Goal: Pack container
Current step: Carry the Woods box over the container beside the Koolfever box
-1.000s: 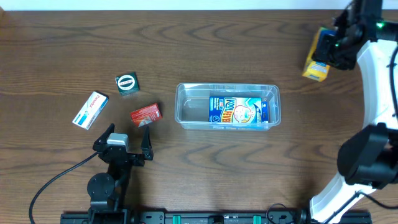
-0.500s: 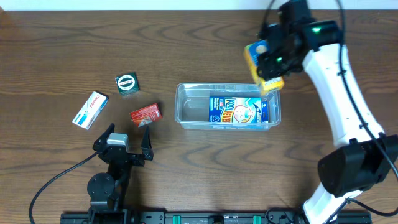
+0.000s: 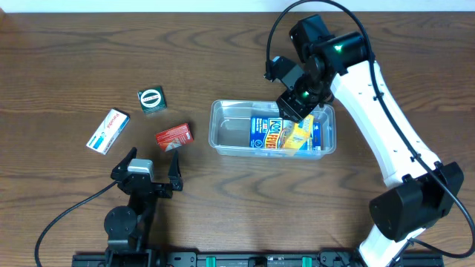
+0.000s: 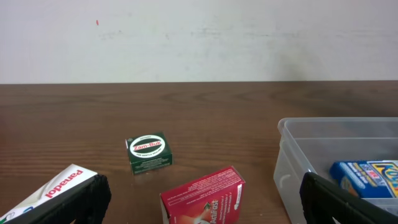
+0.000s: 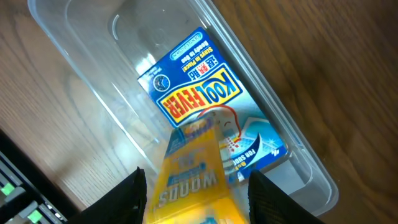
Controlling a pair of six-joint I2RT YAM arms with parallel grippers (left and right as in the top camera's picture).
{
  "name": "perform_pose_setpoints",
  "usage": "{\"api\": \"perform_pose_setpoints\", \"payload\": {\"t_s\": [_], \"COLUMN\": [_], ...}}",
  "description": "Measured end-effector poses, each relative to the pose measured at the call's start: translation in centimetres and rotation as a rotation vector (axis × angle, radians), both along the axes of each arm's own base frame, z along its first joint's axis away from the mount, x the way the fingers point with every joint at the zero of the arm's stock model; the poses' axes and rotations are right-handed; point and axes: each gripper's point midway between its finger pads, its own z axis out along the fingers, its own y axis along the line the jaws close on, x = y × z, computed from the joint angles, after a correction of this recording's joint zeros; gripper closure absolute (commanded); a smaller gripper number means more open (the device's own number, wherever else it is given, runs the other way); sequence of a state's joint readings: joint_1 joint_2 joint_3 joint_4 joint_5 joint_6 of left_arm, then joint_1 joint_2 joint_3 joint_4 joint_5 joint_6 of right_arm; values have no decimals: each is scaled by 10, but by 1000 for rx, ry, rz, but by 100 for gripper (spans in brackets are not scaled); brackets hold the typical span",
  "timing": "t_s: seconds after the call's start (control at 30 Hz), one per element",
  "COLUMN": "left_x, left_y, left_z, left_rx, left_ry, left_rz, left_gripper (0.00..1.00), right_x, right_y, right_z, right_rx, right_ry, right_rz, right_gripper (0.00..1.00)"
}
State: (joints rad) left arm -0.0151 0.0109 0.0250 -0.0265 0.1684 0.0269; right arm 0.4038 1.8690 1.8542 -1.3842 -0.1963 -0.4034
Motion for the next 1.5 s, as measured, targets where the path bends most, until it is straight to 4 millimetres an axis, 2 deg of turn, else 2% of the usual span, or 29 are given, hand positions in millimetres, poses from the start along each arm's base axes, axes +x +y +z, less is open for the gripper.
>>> {"api": "perform_pose_setpoints", "payload": {"t_s": [0.47,0.83,1.0,1.1,1.2,1.33,1.5], "left_x": [0,0,0,0,0,0,0], "left_y": [0,0,0,0,0,0,0], "left_z": [0,0,0,0,0,0,0], "left_rx": [0,0,0,0,0,0,0], "left_ry": [0,0,0,0,0,0,0], "left_rz": [0,0,0,0,0,0,0], "left_gripper": [2,2,2,2,2,2,2], "right_x": [1,-36,-43,-54,-66,-67,-67], "right_y": [1,-14,-16,-22,-31,-37,-46], "right_z": [1,0,19,36,45,42,30], "right_rx": [8,-46,-21,-9,-29,-61,-118], "right_ry": [-2,183,157,141,146,148,150], "right_rz": [-2,-199,-261,-294,-333,-365,-405], "right_gripper": [49,54,60,67,71,75,76]}}
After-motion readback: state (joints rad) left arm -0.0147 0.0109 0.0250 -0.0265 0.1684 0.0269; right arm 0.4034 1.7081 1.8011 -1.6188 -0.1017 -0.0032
